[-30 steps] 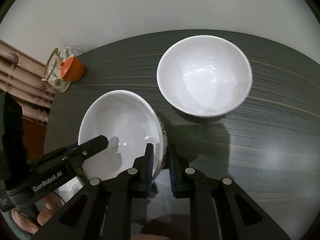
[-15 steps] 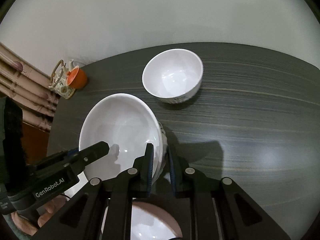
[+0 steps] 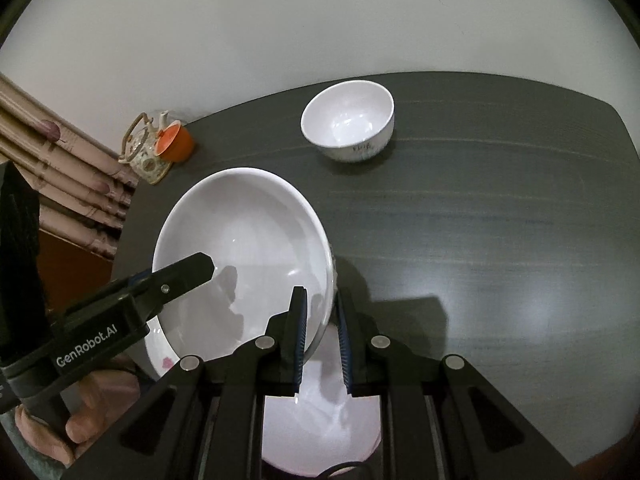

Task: Organize plates and bowls
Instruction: 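Lift the white bowl and lower it into the pink bowl, then open the left tool and release the white bowl inside the pink bowl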

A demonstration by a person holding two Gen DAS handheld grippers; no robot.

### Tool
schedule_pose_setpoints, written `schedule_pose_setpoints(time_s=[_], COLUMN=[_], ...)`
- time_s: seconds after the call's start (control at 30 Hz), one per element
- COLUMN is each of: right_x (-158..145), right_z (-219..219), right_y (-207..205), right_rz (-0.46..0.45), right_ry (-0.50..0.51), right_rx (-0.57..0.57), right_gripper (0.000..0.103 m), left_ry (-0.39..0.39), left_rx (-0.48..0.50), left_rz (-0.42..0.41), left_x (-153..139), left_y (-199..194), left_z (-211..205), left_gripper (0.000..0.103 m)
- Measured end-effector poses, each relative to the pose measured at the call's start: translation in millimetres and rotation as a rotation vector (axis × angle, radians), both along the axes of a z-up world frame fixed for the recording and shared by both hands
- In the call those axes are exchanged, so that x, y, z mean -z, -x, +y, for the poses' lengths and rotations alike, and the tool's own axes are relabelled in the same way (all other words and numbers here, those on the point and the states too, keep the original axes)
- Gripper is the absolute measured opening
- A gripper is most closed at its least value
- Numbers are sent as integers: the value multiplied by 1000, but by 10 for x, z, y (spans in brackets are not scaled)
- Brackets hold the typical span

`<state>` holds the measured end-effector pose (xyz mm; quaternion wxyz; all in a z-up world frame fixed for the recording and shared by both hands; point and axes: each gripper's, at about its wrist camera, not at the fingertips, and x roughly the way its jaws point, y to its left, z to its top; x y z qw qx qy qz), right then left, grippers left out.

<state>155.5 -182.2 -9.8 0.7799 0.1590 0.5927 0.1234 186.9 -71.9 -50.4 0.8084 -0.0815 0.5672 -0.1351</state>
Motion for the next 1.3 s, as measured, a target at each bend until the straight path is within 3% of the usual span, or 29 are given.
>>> schedule_pose_setpoints(time_s=[0.3,0.67,1.3], right_x=[1,200,450], right_z=[-3,25,49], right_y=[479,834,938], right_rz=[0,35,95], right_ry=[4,16,13], right_rx=[6,11,21], right_gripper=[16,16,16], left_ry=[9,-42,-73], left_rx=[2,1,-15], left_rz=[17,46,58], left_x=[44,287,401], left_y=[399,669,707], left_z=[51,94,58], left_gripper=[21,21,21])
